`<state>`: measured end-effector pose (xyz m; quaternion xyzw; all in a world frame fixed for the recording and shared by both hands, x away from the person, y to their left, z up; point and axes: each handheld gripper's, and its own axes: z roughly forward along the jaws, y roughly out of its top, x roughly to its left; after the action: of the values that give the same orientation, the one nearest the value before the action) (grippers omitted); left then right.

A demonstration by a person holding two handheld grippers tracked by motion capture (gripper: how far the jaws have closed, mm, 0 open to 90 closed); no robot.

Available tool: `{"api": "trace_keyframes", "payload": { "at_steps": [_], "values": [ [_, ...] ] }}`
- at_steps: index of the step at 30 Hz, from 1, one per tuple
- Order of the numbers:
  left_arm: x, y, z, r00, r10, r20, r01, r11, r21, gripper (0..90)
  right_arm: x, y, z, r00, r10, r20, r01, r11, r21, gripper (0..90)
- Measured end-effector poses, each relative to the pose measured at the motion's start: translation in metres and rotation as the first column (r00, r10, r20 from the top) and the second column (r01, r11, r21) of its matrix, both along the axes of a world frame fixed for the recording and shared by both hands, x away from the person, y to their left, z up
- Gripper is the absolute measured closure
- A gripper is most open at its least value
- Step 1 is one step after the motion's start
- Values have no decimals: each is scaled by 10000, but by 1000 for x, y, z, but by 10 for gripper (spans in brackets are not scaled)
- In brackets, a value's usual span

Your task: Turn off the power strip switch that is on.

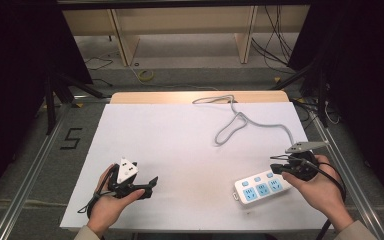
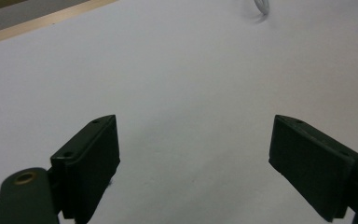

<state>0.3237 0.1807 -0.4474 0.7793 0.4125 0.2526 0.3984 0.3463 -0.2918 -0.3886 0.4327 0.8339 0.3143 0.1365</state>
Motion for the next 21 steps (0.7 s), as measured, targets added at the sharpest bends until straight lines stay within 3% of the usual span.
{"api": "trace_keyframes", "payload": {
  "at_steps": [21],
  "values": [
    [1, 0, 0, 10000, -33, -20, 33, 9999, 98, 157, 7, 11, 1, 9987, -41, -502, 33, 9999, -160, 900]
  ]
}}
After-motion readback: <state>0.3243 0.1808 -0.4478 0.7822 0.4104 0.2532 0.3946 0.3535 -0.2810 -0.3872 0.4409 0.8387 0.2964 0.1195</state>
